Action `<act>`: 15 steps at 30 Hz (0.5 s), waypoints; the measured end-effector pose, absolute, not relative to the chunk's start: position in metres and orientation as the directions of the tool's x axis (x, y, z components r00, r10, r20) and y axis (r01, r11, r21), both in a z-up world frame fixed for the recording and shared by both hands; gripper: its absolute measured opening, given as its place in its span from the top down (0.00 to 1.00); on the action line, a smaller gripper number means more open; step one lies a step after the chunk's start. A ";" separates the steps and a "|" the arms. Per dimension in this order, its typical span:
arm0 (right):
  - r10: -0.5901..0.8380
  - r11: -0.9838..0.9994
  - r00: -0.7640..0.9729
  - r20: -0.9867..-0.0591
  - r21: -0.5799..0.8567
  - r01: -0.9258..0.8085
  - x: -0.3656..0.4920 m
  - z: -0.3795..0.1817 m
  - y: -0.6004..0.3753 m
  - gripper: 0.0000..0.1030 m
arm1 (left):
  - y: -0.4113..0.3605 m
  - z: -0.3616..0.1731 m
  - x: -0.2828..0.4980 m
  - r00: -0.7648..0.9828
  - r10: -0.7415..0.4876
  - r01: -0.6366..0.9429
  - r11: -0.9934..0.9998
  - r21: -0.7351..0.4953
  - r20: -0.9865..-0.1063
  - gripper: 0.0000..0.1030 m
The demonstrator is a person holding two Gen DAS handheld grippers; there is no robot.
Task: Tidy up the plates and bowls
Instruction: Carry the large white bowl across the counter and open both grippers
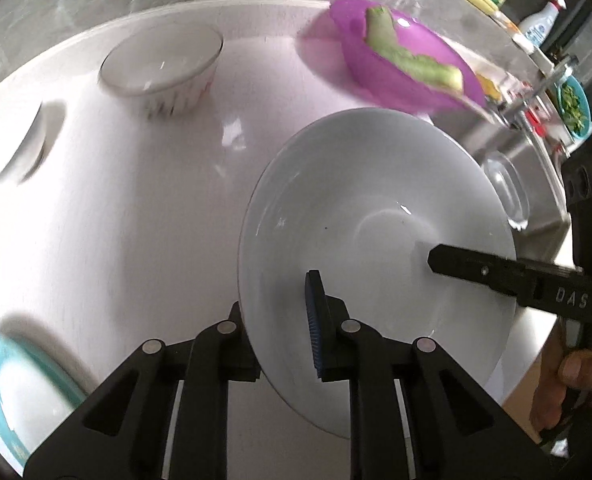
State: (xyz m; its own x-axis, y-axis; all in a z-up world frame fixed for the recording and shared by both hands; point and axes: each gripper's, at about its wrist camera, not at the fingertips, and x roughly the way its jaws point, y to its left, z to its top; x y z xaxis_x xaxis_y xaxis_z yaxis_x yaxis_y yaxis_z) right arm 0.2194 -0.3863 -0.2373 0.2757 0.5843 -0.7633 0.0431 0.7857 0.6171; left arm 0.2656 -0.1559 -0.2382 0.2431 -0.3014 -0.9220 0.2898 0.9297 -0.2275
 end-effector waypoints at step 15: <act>0.564 0.821 0.170 -0.808 0.571 -0.010 0.187 -0.264 -0.359 0.81 | -0.150 -0.270 0.200 0.199 -0.269 0.276 0.938 -0.209 -0.942 0.85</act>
